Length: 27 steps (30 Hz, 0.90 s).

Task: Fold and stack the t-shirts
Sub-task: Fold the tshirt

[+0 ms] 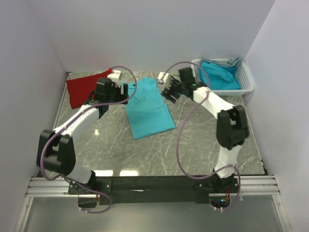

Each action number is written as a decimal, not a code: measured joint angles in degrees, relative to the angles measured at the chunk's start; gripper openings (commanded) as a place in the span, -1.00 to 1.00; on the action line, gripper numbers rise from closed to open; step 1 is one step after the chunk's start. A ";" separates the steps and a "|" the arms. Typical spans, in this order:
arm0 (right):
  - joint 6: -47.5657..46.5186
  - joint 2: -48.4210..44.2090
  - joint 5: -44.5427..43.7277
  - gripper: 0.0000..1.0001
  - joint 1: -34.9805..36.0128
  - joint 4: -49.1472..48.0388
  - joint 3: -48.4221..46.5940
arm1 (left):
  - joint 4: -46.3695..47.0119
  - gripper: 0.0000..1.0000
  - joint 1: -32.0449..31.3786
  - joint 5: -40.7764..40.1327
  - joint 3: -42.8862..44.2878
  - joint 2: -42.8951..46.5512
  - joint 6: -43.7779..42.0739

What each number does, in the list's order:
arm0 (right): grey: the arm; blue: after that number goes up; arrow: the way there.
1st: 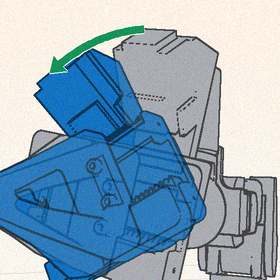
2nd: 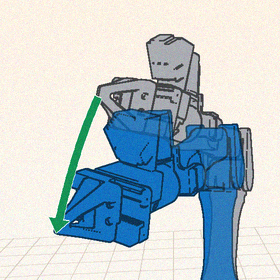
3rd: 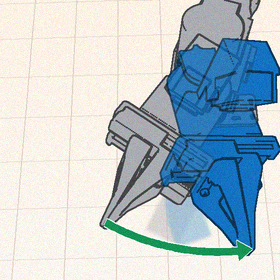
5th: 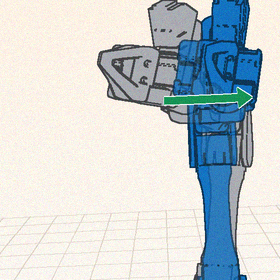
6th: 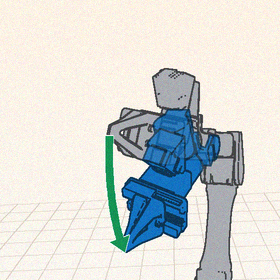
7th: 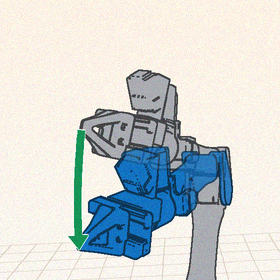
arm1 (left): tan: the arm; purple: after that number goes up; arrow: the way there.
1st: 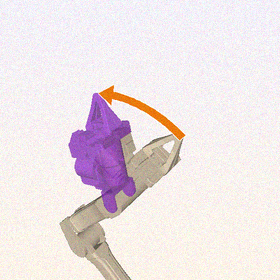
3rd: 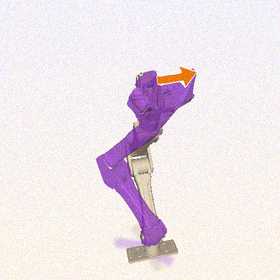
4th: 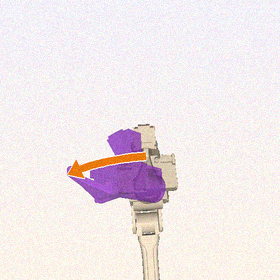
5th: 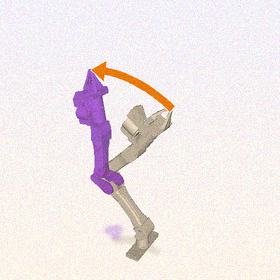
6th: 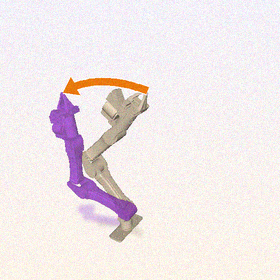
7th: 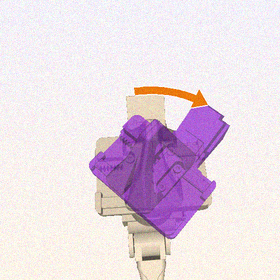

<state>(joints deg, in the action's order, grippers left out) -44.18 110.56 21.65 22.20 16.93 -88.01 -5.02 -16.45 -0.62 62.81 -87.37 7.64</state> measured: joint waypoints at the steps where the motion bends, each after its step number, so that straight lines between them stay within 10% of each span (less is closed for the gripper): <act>1: -2.45 -2.60 3.58 0.53 -1.09 1.20 2.34 | 0.63 0.68 -0.11 1.64 -1.38 1.81 -1.70; 15: -34.88 -21.66 17.53 0.61 -1.66 15.26 27.50 | 4.26 0.57 -21.09 15.02 -33.22 26.58 -32.68; 27: -36.48 -21.27 14.12 0.59 0.31 13.14 29.20 | 6.14 0.21 -24.09 9.16 -32.98 10.86 -40.09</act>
<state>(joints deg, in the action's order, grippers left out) -80.66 89.30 35.77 22.50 30.06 -58.81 1.13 -40.53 8.54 29.82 -76.51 -32.45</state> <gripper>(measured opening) 0.797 0.638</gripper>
